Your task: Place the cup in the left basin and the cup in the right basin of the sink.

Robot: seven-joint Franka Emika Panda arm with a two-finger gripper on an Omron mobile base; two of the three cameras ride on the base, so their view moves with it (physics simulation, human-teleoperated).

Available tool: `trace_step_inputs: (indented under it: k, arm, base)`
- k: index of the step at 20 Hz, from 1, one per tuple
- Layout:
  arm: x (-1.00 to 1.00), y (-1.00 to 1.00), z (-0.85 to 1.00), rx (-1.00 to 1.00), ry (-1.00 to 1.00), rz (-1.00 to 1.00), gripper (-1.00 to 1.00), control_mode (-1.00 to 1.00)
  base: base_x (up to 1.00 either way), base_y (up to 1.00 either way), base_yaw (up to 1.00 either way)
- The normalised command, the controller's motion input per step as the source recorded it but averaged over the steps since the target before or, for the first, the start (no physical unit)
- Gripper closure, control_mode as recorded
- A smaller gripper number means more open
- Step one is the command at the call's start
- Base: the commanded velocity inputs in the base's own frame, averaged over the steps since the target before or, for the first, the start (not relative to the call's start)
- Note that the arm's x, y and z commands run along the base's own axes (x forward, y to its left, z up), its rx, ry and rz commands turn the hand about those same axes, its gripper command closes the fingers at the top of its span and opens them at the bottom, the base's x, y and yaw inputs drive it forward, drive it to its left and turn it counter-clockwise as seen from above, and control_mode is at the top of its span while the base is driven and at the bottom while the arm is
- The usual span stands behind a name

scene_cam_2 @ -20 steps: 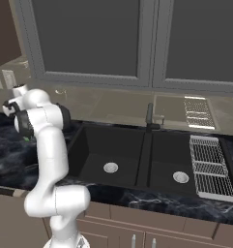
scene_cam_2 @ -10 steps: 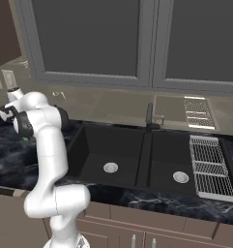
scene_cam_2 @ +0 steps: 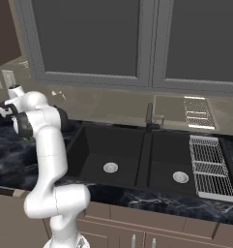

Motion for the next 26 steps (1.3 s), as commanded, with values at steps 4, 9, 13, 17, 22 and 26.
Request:
trace_step_inputs:
  k: [4, 9, 13, 17, 22, 26]
  arm:
    - [-0.42, -0.25, -0.39, -0.04, 0.07, -0.06, 1.0, -1.0]
    - [-0.5, -0.71, -0.09, -0.02, 0.13, -0.06, 1.0, -1.0]
    - [-0.52, -0.91, 0.12, 0.0, 0.12, -0.04, 1.0, -1.0]
    - [-0.56, -0.84, 0.39, 0.0, 0.02, 0.0, 1.0, -1.0]
    - [-0.47, -0.81, 0.47, 0.0, -0.01, 0.0, 1.0, -1.0]
    - [-0.45, -0.78, 0.37, 0.0, -0.12, 0.0, 1.0, -1.0]
  base:
    - [0.0, 0.0, 0.0]
    - [0.0, 0.0, 0.0]
    - [0.0, 0.0, 0.0]
    - [0.0, 0.0, 0.0]
    - [0.0, 0.0, 0.0]
    - [0.0, 0.0, 0.0]
